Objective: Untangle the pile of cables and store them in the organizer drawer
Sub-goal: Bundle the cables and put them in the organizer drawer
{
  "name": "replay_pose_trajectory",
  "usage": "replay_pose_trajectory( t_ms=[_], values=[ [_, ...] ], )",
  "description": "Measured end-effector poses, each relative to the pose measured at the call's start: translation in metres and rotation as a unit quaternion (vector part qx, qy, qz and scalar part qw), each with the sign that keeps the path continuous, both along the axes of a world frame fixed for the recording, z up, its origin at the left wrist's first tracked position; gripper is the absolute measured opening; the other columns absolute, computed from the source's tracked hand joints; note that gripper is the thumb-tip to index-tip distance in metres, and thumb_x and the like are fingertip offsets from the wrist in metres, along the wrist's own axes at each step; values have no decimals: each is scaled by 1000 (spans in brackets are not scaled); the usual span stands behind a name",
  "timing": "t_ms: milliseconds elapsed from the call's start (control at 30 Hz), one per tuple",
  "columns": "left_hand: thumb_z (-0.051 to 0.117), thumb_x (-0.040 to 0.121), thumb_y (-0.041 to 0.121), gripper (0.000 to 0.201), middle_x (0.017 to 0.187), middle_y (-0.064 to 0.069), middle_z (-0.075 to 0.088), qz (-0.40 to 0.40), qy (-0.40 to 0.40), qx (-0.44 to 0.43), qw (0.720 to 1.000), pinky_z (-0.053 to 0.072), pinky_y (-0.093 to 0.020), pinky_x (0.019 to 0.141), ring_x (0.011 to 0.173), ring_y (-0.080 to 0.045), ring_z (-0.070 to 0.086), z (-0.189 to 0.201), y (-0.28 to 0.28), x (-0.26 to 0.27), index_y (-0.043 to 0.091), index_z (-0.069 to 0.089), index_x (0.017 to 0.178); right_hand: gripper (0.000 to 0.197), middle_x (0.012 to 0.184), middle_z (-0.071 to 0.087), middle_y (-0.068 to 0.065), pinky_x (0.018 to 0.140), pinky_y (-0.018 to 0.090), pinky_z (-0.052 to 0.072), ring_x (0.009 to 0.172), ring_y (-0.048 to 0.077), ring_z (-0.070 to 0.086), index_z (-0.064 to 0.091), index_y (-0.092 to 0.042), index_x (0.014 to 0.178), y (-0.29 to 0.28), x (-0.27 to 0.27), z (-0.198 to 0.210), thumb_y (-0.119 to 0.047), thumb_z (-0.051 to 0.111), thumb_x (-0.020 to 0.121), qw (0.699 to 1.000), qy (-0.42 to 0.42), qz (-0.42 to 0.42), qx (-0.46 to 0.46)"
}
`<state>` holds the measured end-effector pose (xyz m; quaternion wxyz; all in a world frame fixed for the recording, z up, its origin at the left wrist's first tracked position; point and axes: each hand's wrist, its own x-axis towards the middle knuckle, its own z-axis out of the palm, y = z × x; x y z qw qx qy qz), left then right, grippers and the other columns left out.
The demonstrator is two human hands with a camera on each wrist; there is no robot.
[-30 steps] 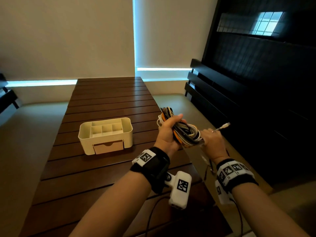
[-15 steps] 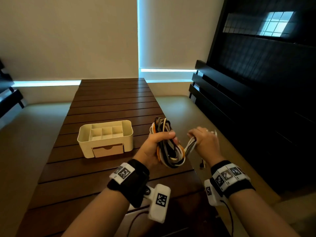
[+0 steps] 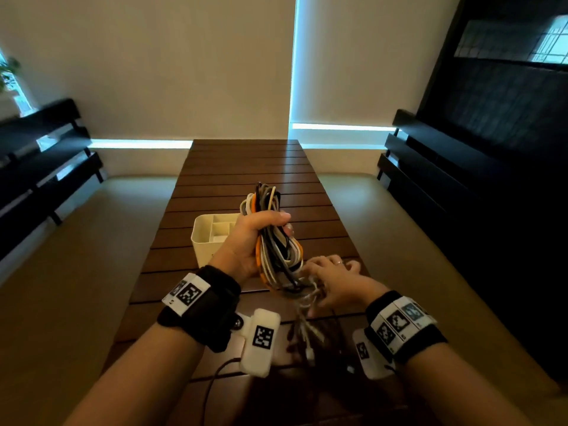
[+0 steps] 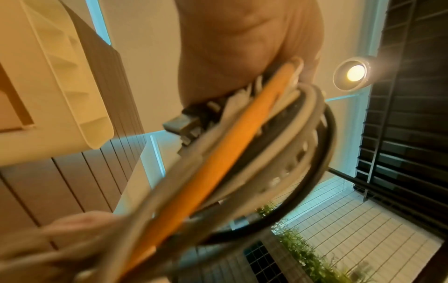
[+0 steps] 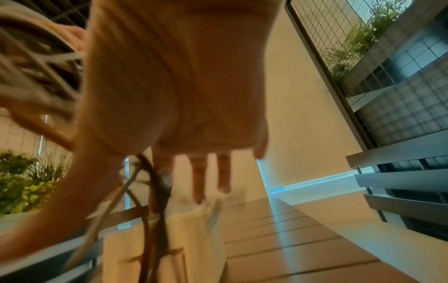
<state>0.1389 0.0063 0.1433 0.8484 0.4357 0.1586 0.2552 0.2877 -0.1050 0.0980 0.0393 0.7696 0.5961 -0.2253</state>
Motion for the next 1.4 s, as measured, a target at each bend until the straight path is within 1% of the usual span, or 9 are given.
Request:
replay_pose_trajectory(
  t_ms=[133,200,267,467,700,867,1067,1200,1400],
  values=[
    [68,68,1,34,71,-11,53,86,14,102,991,53,-26,55,55,-16,59,-14,8,-9,3,52,98,76,145,29,1,107,47,33,128,20,34,35,-27,137,-19,-22,25,-48,70,74,993,68,-75,54],
    [68,68,3,43,71,-10,56,109,21,133,985,53,-27,56,56,-16,60,-19,9,-13,3,48,106,37,101,63,6,71,27,52,76,9,59,62,-13,96,-27,-37,34,-47,48,90,948,237,-168,130],
    [71,67,4,46,71,-9,57,124,16,152,980,53,-27,58,58,-16,60,-23,5,-17,1,48,107,69,65,64,6,41,19,32,40,8,44,63,-8,68,-30,-63,30,-61,23,91,891,402,-207,41],
    [66,70,-4,44,69,-8,58,140,-31,178,973,56,-30,59,58,-17,62,-16,-3,-40,1,47,109,108,94,68,9,65,27,50,83,25,63,67,-8,94,-4,-105,-24,-90,3,65,610,728,-293,-106],
    [65,66,-1,14,60,-6,59,115,-3,168,979,55,-30,62,56,-18,59,-18,-28,-59,6,58,75,41,100,65,7,90,25,43,108,18,58,67,-15,104,19,-128,-5,-48,61,81,509,787,-348,9],
    [66,64,1,10,58,-10,58,62,54,120,989,54,-28,58,54,-18,59,-23,-33,-73,0,57,67,36,57,65,21,38,30,51,45,30,65,66,5,66,21,-138,-1,-14,44,88,380,826,-409,74],
    [65,66,5,9,57,-9,56,55,64,62,994,52,-28,57,50,-18,56,-24,-27,-81,3,58,60,33,74,70,23,48,45,56,60,36,69,64,3,89,31,-136,-22,-20,42,98,362,799,-469,104],
    [65,69,6,8,62,-7,56,114,21,29,993,53,-28,57,53,-16,56,-25,-11,-85,5,58,71,21,53,52,3,89,29,44,43,15,52,51,-8,72,31,-123,-33,-22,56,87,351,782,-495,144],
    [67,64,11,9,62,-7,55,68,27,31,997,52,-28,59,54,-17,55,-35,-16,-86,8,59,63,23,39,36,-2,39,18,35,29,9,32,52,-9,64,37,-113,-38,-17,69,78,383,780,-476,133]
  ],
)
